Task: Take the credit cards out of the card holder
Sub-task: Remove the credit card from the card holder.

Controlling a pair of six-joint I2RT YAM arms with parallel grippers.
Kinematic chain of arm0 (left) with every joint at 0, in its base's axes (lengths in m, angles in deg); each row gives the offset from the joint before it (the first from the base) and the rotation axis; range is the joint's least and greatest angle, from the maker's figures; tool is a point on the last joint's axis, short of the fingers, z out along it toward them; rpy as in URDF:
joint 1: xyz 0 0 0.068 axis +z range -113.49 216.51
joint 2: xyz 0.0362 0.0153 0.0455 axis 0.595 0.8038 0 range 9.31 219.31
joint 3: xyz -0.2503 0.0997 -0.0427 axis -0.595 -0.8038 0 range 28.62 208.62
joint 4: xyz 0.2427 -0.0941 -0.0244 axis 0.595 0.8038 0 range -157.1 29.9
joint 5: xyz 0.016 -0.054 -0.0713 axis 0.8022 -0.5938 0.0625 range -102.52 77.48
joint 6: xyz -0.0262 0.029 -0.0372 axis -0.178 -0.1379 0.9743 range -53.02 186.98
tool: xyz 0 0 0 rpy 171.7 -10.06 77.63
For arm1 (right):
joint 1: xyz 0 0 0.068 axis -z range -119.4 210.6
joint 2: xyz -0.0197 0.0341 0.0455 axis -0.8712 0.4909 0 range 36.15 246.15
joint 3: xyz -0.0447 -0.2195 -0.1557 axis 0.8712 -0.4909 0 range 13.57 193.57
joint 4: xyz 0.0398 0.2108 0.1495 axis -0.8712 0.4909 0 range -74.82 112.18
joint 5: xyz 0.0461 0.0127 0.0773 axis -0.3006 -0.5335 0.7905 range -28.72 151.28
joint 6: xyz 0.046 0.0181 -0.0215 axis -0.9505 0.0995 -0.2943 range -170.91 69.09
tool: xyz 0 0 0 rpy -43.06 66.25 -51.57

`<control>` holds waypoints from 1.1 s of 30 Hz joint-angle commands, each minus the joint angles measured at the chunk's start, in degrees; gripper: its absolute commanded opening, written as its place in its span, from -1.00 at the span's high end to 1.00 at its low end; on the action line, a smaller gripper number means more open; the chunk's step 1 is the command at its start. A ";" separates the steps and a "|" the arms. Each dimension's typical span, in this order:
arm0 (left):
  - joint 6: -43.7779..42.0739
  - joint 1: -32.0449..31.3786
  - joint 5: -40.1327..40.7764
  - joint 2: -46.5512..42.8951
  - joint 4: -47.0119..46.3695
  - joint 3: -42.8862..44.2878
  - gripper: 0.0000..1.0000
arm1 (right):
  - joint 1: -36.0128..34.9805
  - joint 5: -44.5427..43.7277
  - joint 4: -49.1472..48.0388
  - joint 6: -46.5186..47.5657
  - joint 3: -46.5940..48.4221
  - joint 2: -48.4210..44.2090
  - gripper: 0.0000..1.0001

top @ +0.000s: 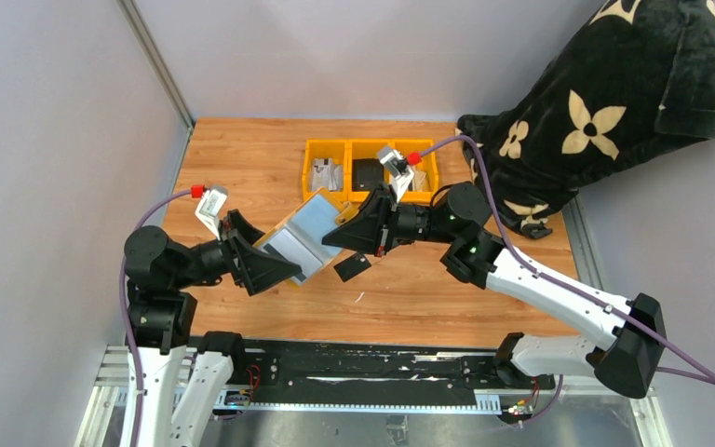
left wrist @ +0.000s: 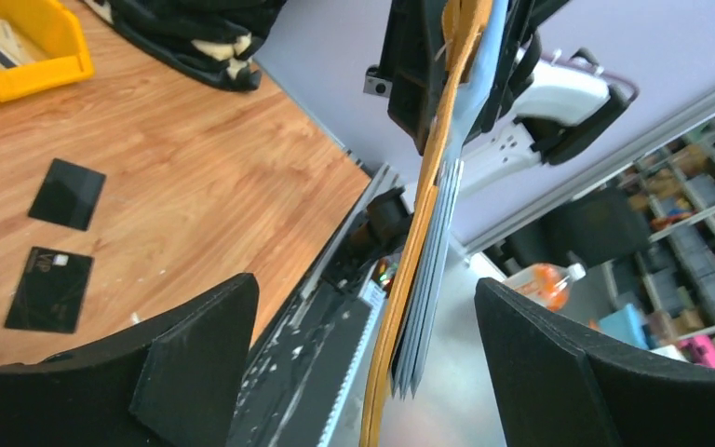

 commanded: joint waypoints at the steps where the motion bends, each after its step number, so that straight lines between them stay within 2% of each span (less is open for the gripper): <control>1: 15.38 0.08 1.61 -0.54 -12.97 -1.69 -0.80 | 0.19 -6.01 -11.73 -5.89 -2.96 -2.21 1.00; 3: 18.23 0.08 2.17 -0.58 -15.56 -1.96 -0.68 | 0.19 -6.72 -12.00 -5.96 -3.61 -2.43 1.00; 8: 19.14 0.08 1.72 0.04 -16.64 -0.82 -0.32 | 0.03 -7.45 -13.98 -7.32 -5.04 -2.27 1.00; 18: 17.56 0.08 -0.59 1.55 -17.67 -0.86 0.57 | -0.16 -9.96 -15.49 -9.29 -9.07 -2.43 0.99; 20: 15.91 0.07 -0.52 1.84 -16.37 -0.35 0.69 | -0.16 -9.89 -14.50 -9.35 -9.13 -2.72 0.86; 22: 13.60 0.08 -0.51 2.15 -14.48 0.31 0.75 | -0.16 -9.79 -11.65 -8.75 -8.95 -3.35 0.59; 24: 10.11 0.08 -0.52 2.58 -11.27 1.46 0.82 | 0.15 -9.95 -8.47 -7.50 -8.25 -4.45 0.41; 31: -0.24 0.08 -0.65 3.37 -1.72 4.78 0.96 | 0.88 -12.11 13.36 3.60 -0.46 -7.40 -0.43; 33: -2.80 0.08 -1.22 3.45 0.41 5.45 0.99 | 0.97 -10.28 20.34 7.94 3.48 -6.33 -0.55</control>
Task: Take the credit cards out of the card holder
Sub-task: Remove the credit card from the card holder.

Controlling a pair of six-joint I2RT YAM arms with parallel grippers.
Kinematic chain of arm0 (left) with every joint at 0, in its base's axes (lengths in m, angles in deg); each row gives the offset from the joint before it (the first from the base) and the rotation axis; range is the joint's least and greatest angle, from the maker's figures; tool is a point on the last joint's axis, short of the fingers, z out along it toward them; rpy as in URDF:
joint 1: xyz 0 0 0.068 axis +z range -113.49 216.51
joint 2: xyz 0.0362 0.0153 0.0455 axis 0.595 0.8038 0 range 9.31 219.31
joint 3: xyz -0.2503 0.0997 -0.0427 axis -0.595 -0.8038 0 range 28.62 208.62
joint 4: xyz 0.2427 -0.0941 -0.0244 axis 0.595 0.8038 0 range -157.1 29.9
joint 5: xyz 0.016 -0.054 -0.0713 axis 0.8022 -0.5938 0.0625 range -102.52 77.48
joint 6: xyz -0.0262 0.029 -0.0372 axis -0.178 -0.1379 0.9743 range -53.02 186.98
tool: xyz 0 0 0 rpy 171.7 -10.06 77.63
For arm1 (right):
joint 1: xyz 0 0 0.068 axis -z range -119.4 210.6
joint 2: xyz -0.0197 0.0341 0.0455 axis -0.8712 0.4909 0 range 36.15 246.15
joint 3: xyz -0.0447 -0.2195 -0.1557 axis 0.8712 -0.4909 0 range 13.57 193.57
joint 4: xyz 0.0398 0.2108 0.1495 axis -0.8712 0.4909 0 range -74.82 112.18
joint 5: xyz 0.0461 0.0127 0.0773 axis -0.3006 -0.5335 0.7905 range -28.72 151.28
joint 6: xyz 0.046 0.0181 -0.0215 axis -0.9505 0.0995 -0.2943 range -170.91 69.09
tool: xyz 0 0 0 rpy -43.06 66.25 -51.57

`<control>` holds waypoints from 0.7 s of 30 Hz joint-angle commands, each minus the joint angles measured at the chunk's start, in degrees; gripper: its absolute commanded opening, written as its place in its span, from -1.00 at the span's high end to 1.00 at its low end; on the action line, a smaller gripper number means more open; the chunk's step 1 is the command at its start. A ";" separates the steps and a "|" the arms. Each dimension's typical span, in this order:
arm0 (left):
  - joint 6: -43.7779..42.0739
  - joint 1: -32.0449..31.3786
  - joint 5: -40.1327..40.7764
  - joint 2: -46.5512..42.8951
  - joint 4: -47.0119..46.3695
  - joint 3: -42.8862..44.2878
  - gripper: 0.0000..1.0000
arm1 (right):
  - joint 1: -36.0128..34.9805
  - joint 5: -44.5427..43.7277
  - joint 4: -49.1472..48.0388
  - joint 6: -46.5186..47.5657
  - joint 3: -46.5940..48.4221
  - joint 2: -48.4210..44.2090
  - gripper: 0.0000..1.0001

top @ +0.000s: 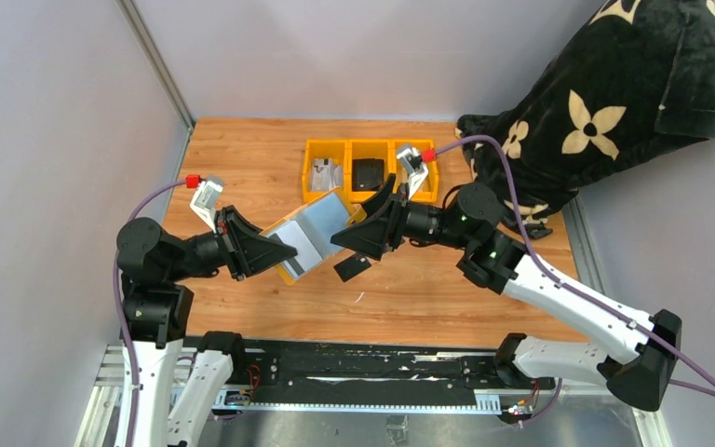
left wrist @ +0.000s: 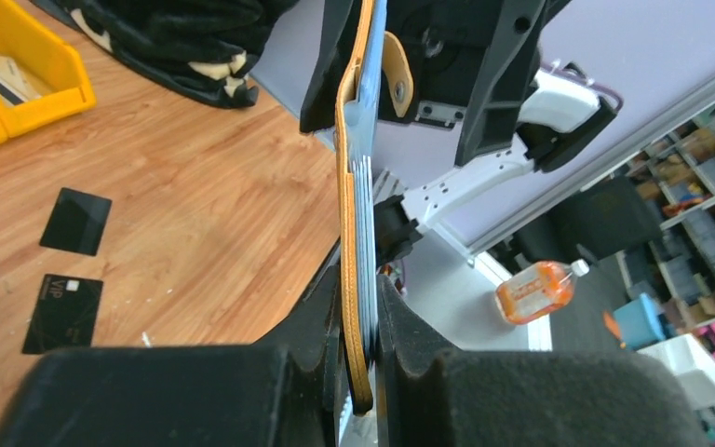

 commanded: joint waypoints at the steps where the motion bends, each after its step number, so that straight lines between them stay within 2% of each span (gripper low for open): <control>1: -8.85 0.08 -1.74 0.32 6.80 2.81 0.99 | 0.81 3.01 17.91 11.81 8.88 0.66 -0.57; 5: -16.83 0.08 -2.54 1.45 16.04 5.26 0.99 | 0.94 7.71 32.10 20.36 17.81 5.65 -0.60; 11: -20.34 0.08 -3.82 1.66 20.10 6.45 0.99 | 0.94 15.70 36.37 22.97 23.42 10.34 -0.62; 12: -20.59 0.08 -3.98 1.59 20.31 6.55 0.99 | 0.97 16.48 36.38 23.02 23.90 10.66 -0.55; 16: -21.07 0.06 -4.44 1.65 20.56 6.65 0.99 | 1.03 19.71 35.43 22.54 24.20 11.27 -0.03; 18: -21.20 0.06 -4.36 1.74 20.55 6.48 0.95 | 1.02 20.90 33.61 21.18 23.42 11.30 0.38; 20: -21.07 0.08 -4.21 1.82 20.69 6.17 0.74 | 1.14 21.06 30.33 18.56 21.65 10.82 0.79; 21: -20.99 0.04 -4.18 1.86 20.72 6.01 0.62 | 1.31 20.90 27.65 16.70 20.23 10.05 0.93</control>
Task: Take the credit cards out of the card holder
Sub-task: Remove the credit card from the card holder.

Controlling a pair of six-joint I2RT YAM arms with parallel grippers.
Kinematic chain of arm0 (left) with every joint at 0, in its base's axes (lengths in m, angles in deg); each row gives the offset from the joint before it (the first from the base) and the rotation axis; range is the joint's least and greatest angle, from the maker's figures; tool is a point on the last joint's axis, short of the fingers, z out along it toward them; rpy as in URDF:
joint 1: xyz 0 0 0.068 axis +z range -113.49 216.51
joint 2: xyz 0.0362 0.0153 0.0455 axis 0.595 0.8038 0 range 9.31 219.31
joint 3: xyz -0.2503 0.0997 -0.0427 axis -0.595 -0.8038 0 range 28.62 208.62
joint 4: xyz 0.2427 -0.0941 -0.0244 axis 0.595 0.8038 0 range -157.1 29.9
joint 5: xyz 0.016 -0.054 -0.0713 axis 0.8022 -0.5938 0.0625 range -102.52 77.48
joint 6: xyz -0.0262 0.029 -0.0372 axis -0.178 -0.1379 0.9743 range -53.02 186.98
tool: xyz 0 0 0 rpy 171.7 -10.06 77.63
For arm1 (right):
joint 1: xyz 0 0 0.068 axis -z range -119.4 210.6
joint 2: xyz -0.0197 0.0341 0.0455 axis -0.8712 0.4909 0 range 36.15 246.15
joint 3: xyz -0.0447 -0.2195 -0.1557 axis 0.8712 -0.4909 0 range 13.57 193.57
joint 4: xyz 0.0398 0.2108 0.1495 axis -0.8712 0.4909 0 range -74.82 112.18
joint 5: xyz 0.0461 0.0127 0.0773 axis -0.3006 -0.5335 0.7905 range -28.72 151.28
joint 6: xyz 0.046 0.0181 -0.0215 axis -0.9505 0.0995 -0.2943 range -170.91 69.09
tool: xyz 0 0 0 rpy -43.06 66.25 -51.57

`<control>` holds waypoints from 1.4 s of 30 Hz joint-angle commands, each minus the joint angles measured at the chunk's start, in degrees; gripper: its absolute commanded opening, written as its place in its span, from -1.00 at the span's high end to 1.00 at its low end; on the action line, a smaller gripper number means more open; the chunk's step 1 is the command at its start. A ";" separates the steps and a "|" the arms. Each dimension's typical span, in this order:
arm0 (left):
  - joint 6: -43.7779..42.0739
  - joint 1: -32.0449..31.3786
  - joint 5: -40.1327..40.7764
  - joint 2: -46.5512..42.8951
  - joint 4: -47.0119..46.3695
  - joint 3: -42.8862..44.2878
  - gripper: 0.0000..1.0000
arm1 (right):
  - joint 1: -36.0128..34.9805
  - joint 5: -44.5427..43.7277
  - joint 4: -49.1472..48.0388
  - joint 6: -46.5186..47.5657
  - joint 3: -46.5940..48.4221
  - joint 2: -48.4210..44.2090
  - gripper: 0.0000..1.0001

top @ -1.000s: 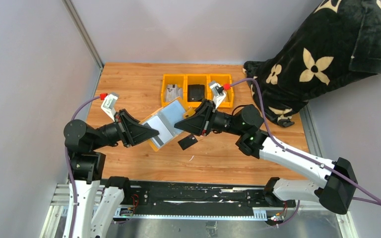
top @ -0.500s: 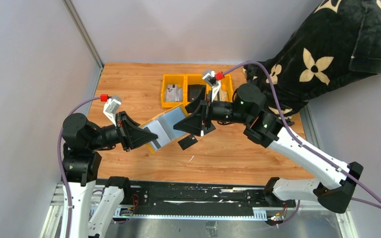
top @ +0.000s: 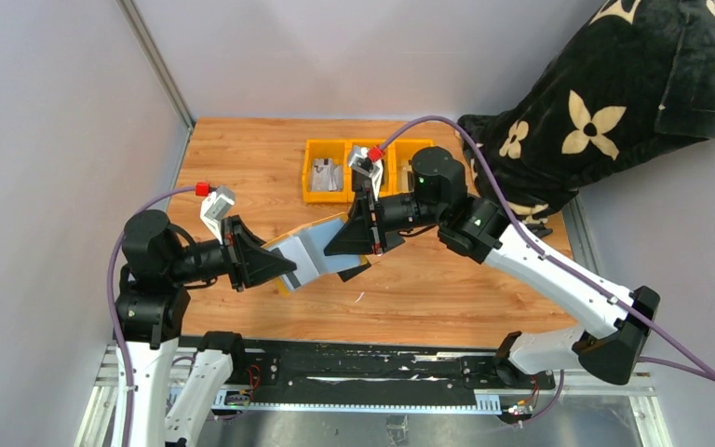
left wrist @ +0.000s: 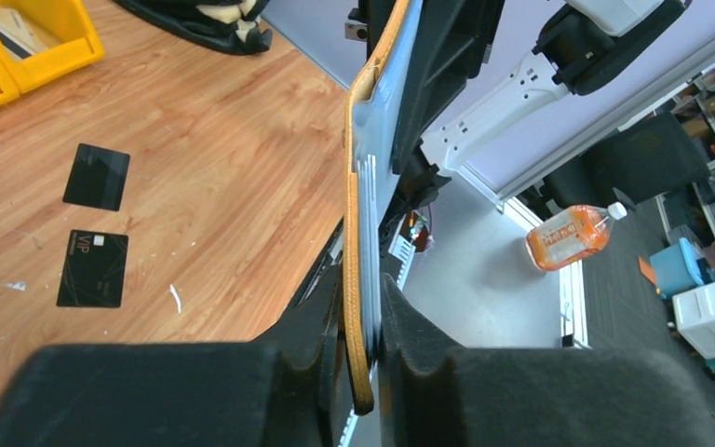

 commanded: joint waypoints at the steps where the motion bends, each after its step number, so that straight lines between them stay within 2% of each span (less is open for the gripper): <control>1: -0.74 0.07 -1.21 0.31 0.65 0.94 0.51 | 0.95 3.18 -9.53 -5.71 -3.75 -2.19 1.00; 2: -0.37 0.08 -1.24 0.30 0.53 0.73 0.35 | 1.26 2.79 -13.76 -8.15 -6.59 -3.33 1.00; 4: 0.66 0.06 -1.38 0.32 0.06 0.45 0.17 | 1.61 2.11 -22.24 -12.92 -10.26 -5.11 1.00; 5: 1.50 0.06 -1.53 0.19 -0.72 0.16 0.14 | 1.66 1.68 -26.95 -15.01 -12.67 -5.82 1.00; 8: 6.04 0.08 -2.64 -0.44 -5.74 -0.91 0.13 | 1.73 0.19 -31.49 -18.15 -15.53 -6.98 1.00; 14: 11.65 0.08 -3.76 -1.07 -10.70 -1.64 0.24 | 1.76 -1.66 -33.03 -19.57 -17.69 -7.80 1.00; 22: 14.55 0.08 -4.19 -1.58 -13.59 -2.05 0.54 | 2.28 -2.97 -33.15 -20.36 -19.17 -8.43 0.99; 23: 14.65 0.08 -3.83 -1.68 -13.79 -1.96 0.60 | 2.28 -2.89 -33.20 -20.60 -19.19 -8.35 0.90; 25: 14.79 0.04 -2.57 -1.83 -14.16 -1.86 0.73 | 2.29 -2.68 -32.95 -20.92 -19.15 -8.19 0.52; 27: 14.73 0.04 -1.23 -1.94 -14.33 -1.86 0.84 | 2.51 -2.94 -31.05 -20.37 -18.33 -8.28 0.25; 32: 13.50 0.08 2.31 -2.53 -13.83 -1.95 1.00 | 5.09 -6.60 -19.59 -15.34 -13.22 -10.63 -0.20; 35: 9.96 0.08 6.02 -2.67 -10.48 -0.95 1.00 | 6.05 -15.79 -9.86 -9.87 -8.72 -14.12 -0.31; 37: 7.91 0.08 8.81 -2.67 -7.97 -0.28 1.00 | 6.06 -20.38 -8.44 -8.02 -7.53 -16.23 -0.32; 42: 2.97 0.04 16.59 -2.40 -3.12 -0.06 1.00 | 3.89 -16.12 -10.51 -9.89 -7.27 -14.84 -0.31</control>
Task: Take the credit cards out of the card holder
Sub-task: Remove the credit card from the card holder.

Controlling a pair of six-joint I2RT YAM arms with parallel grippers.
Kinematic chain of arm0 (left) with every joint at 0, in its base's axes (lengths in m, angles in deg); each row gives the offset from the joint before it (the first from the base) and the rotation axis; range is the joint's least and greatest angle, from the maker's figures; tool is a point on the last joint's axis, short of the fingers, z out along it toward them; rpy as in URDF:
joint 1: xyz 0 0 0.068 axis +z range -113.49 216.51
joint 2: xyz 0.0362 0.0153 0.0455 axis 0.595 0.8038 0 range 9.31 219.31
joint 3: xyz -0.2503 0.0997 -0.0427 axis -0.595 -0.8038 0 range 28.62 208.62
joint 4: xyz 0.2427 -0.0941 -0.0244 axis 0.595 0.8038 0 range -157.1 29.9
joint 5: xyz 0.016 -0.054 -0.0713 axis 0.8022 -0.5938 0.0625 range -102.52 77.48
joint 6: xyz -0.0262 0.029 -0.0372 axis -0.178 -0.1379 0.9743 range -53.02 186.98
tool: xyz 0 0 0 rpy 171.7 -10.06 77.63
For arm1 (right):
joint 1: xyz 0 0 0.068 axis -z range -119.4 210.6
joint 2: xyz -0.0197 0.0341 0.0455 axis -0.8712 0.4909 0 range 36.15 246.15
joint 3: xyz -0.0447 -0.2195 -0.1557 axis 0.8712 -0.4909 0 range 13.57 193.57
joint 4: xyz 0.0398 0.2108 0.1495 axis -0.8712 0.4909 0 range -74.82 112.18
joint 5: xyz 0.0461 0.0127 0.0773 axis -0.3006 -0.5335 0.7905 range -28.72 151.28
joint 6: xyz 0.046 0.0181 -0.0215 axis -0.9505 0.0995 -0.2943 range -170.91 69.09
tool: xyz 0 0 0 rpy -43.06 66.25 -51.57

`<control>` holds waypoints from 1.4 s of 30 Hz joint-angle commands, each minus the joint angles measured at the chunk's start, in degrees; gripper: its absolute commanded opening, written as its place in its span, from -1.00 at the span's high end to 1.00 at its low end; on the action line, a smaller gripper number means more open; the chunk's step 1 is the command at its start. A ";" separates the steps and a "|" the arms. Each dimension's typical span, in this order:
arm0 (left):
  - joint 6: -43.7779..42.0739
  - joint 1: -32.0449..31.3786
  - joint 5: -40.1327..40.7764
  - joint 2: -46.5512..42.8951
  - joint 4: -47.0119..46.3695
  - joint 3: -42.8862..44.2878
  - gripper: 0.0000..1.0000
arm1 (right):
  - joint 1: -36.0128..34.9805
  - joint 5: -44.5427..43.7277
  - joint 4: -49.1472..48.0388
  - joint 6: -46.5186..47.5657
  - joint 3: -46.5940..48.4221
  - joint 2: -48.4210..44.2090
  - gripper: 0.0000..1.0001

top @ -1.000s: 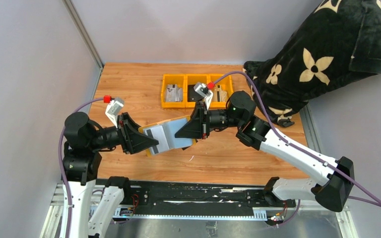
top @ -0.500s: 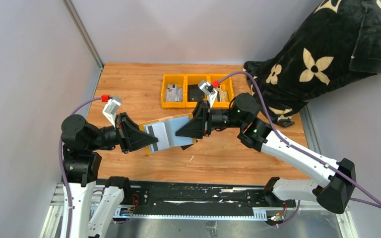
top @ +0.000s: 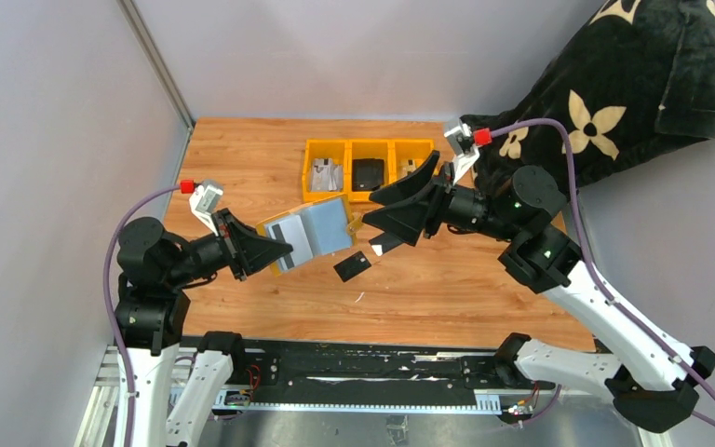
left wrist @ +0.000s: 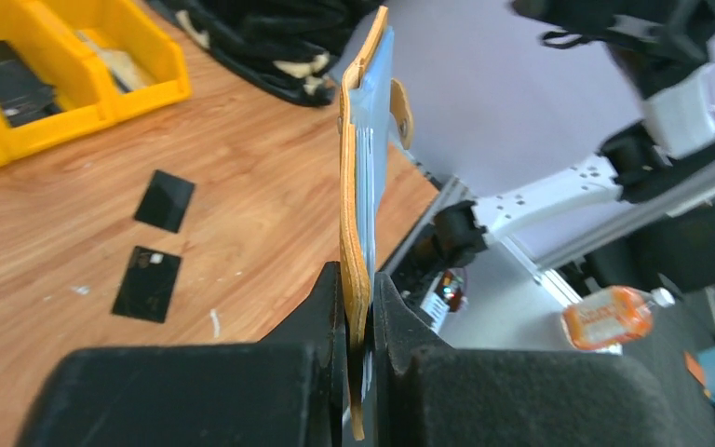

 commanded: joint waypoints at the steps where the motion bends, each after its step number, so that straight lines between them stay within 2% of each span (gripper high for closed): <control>1: -5.90 0.05 8.38 -0.02 5.85 1.66 1.00 | -2.38 1.45 1.95 0.70 1.16 3.00 -0.30; 5: -6.98 0.08 7.63 1.31 7.56 1.95 1.00 | -5.19 7.76 -3.19 -2.27 0.76 8.51 -0.29; 10: -7.04 0.08 5.07 1.26 7.44 2.22 1.00 | -6.93 11.17 -5.55 -3.79 1.33 14.20 -0.31; 18: -2.82 0.05 -2.90 0.66 3.52 0.95 1.00 | -7.13 11.52 -10.83 -6.58 -2.40 17.47 -0.29; 22: -0.74 0.08 -3.74 0.29 1.50 0.19 1.00 | -7.56 11.40 -11.52 -6.93 -3.02 18.44 -0.27; 26: 1.05 0.08 -4.28 0.29 -0.31 -0.30 1.00 | -8.26 11.92 -12.82 -7.59 -3.18 19.91 -0.18; 35: 2.88 0.08 -6.31 -0.02 -1.31 -0.68 0.96 | -8.54 12.28 -17.32 -10.67 -3.48 22.01 0.17; 42: 4.36 0.07 -6.89 -0.25 -2.77 -0.99 0.92 | -8.62 10.95 -16.85 -11.18 -2.52 23.44 0.33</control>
